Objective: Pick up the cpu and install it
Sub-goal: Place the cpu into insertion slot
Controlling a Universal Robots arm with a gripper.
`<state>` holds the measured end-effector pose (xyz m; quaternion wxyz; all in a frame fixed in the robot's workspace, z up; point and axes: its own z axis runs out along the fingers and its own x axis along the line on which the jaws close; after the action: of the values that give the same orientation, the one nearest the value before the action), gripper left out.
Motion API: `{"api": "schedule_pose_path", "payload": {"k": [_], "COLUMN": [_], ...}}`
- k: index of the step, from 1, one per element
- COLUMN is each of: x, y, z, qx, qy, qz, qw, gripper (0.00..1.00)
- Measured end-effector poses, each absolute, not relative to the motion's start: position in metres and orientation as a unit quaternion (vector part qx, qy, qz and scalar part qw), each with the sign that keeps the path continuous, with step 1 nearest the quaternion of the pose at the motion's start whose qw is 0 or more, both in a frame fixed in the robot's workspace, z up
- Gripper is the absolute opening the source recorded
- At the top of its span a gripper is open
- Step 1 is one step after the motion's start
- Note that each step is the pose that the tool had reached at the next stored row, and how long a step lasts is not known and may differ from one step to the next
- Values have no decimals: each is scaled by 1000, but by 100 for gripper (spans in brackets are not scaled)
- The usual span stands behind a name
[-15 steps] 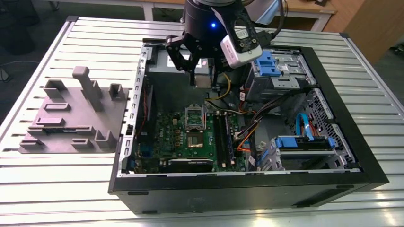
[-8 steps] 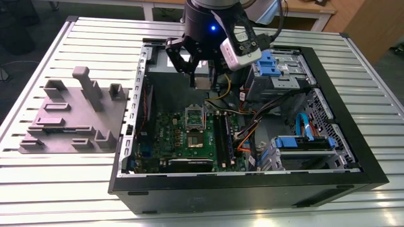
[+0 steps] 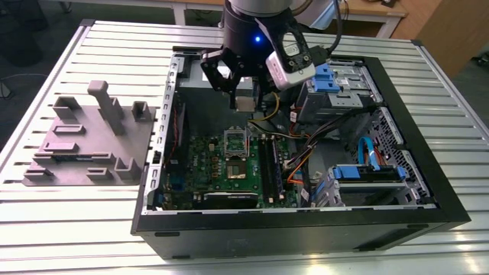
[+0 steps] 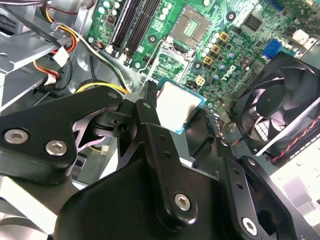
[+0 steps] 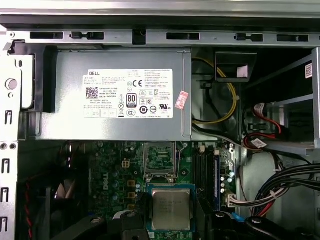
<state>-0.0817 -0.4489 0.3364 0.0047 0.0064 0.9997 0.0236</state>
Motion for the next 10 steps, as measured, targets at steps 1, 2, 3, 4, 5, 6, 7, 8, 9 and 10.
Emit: {"api": "schedule_pose_path", "payload": {"k": [1,2,3,4,5,6,7,8,9,10], "x": [-82,-82,-82,-82,-82,-82,-82,-82,-82,-82], "y": [-449,-449,-449,-449,-450,-450,-450,-450,-450,-450], "z": [336,336,335,335,334,334,334,333,333,333], "qx": [6,6,6,6,6,6,6,6,6,6], "qy": [1000,1000,1000,1000,1000,1000,1000,1000,1000,1000], "qz": [24,24,24,24,24,24,24,24,24,24], "qw": [5,5,5,5,5,5,5,5,5,5], "gripper": [47,47,47,47,47,47,47,47,47,47]}}
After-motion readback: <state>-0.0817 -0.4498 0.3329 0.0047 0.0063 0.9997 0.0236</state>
